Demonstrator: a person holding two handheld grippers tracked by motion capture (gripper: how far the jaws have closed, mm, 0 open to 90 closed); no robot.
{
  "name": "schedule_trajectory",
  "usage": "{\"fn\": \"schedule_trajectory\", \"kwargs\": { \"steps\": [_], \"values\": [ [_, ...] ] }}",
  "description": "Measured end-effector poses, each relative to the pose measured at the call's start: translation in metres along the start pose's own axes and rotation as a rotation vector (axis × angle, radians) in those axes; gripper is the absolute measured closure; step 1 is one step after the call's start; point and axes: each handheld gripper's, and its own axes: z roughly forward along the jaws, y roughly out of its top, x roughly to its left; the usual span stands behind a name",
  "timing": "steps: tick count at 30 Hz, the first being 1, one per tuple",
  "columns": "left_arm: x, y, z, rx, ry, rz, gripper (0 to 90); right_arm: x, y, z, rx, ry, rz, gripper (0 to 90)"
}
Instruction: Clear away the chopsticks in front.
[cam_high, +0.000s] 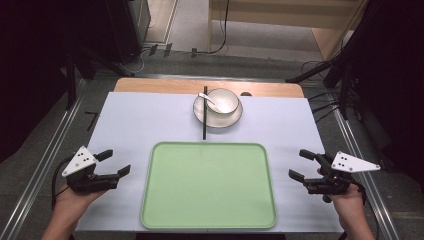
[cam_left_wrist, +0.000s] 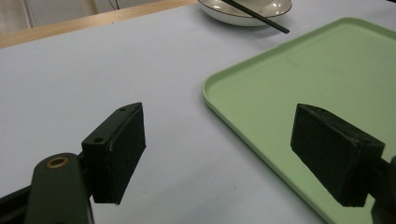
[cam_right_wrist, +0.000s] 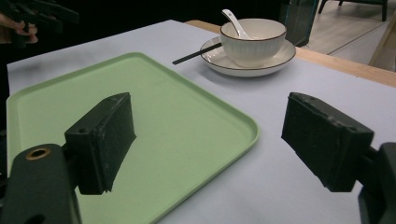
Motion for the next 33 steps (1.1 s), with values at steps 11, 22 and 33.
{"fn": "schedule_trajectory", "kwargs": {
  "steps": [11, 22, 33],
  "values": [
    [0.002, 0.0, 0.001, -0.017, -0.007, -0.007, 18.9, -0.001, -0.001, 0.002, 0.007, 0.006, -0.002, 17.4],
    [-0.004, 0.017, 0.006, -0.01, -0.029, -0.073, 20.1, 0.0, -0.003, 0.006, 0.031, 0.016, 0.01, 17.4],
    [-0.003, 0.052, 0.023, 0.17, -0.035, -0.264, 25.9, -0.002, -0.002, 0.002, 0.018, 0.002, 0.018, 17.4]
  ]
}}
